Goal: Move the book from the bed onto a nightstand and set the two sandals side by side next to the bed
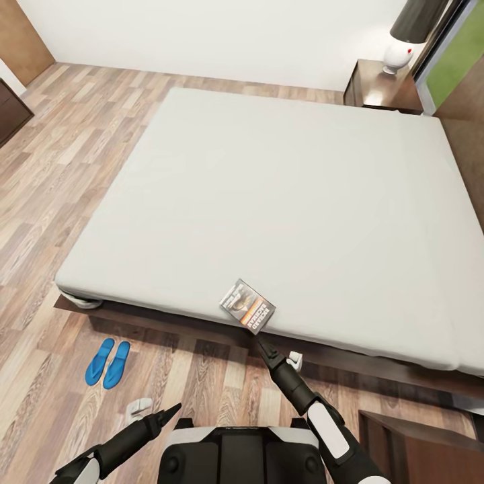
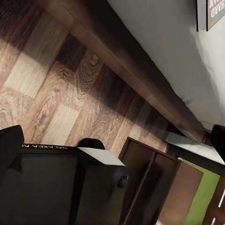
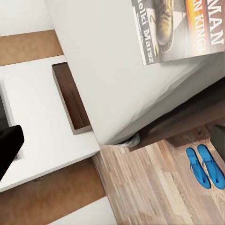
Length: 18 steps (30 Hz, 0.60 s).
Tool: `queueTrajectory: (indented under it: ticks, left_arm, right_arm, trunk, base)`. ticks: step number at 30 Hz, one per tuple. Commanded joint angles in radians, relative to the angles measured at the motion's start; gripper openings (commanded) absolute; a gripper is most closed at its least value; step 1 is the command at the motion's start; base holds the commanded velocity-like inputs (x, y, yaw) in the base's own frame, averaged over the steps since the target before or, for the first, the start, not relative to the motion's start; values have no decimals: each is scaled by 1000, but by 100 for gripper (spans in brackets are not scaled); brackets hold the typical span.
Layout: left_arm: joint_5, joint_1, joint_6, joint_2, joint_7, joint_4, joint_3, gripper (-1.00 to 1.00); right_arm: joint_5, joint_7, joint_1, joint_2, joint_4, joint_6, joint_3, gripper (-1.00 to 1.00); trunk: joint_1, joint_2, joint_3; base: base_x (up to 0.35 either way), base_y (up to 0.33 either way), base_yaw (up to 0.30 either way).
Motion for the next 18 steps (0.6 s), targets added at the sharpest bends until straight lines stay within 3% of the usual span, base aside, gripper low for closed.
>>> queueTrajectory:
  ticks: [1,18]
  left_arm:
    - [11,0,9,1,-1,0,-4,100]
    - [11,0,9,1,-1,0,-3,100]
  right_arm:
    - [-11,1,0,0,0,9,1,100]
    - [-10,1,0,0,1,9,1,100]
  trunk:
    - [4,-9,-4]
    - [69,-128,-57]
  base:
    - [0,0,0]
    - [0,0,0]
